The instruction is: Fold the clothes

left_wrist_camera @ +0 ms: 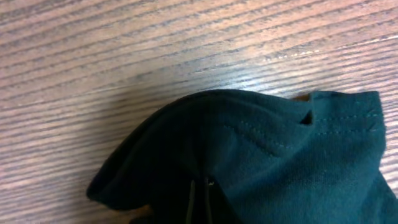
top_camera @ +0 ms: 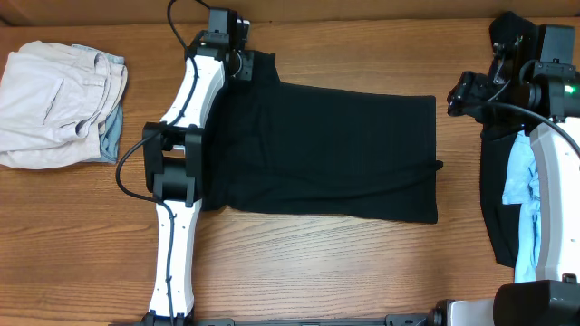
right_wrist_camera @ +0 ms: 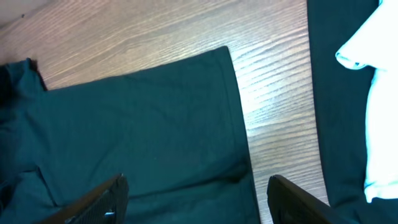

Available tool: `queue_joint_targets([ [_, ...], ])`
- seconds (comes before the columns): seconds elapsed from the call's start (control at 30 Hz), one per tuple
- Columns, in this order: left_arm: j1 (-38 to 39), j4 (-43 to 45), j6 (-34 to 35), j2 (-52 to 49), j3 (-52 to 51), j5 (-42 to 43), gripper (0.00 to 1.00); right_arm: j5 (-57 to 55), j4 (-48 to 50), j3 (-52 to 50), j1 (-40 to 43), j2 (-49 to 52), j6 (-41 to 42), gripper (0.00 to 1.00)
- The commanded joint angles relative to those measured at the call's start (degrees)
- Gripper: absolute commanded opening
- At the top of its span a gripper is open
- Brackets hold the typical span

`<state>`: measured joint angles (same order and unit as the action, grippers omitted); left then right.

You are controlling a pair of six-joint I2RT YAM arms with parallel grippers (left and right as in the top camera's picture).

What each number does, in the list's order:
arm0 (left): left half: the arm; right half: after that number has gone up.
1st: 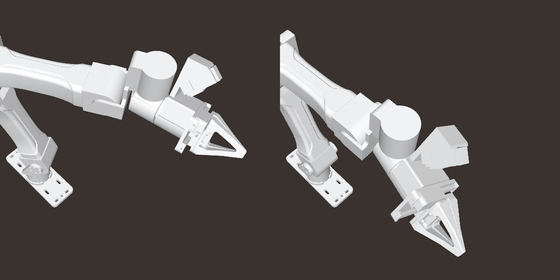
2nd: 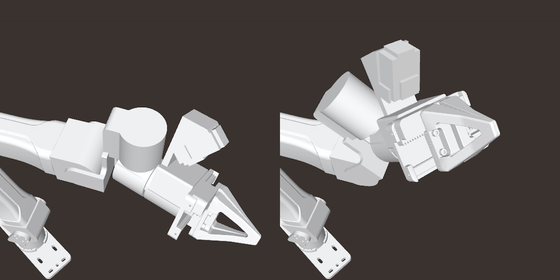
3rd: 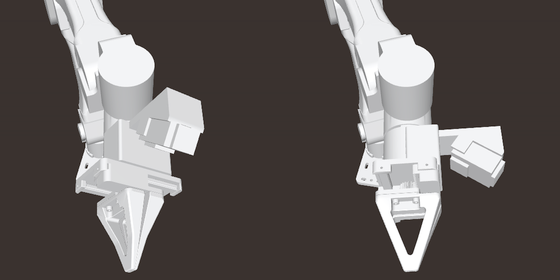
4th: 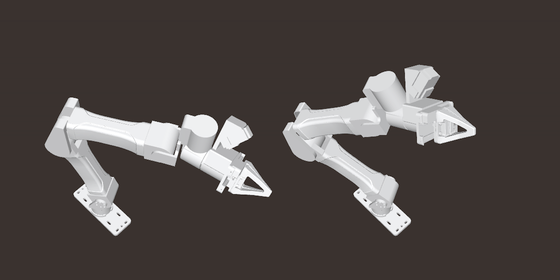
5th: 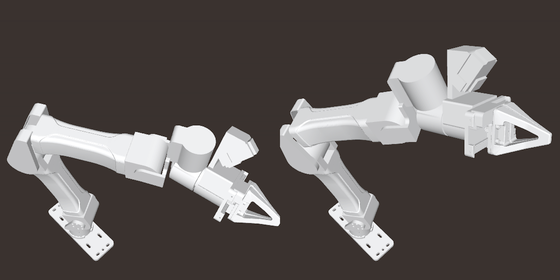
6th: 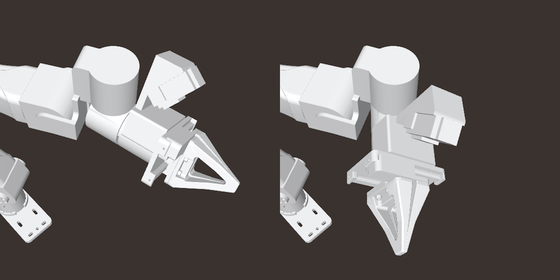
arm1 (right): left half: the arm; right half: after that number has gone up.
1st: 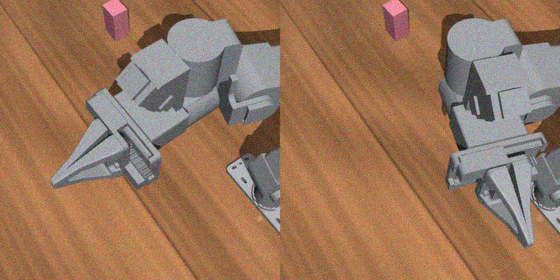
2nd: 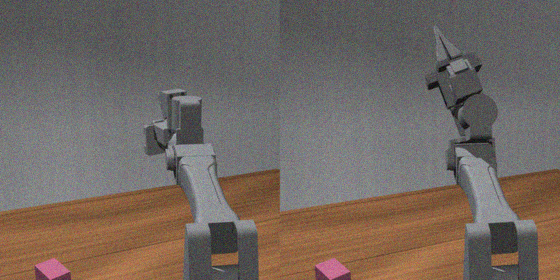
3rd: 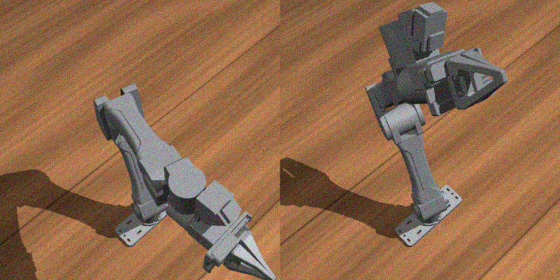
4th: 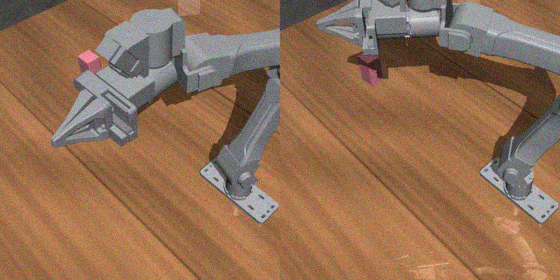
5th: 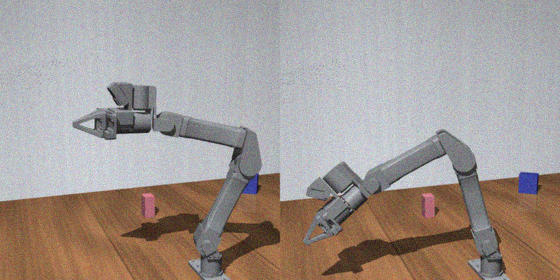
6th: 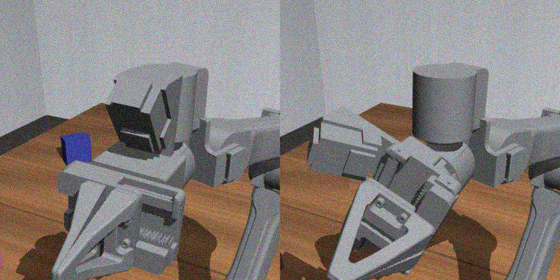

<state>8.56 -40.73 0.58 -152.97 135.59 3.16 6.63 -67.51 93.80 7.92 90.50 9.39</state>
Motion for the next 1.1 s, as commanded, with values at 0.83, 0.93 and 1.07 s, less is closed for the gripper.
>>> queue_joint_targets([
  [0.83,1.70,-41.55,4.17,4.07,29.79,0.94,0.04,-0.17,34.23,0.28,-4.44,31.76,1.22,0.65],
  [0.93,2.21,-42.07,4.17,4.07,29.79,0.94,0.04,-0.17,35.87,0.28,-4.44,34.56,1.27,0.64],
  [1.07,2.62,-42.56,4.17,4.07,29.79,0.94,0.04,-0.42,37.29,0.28,-4.44,37.68,1.27,0.64],
])
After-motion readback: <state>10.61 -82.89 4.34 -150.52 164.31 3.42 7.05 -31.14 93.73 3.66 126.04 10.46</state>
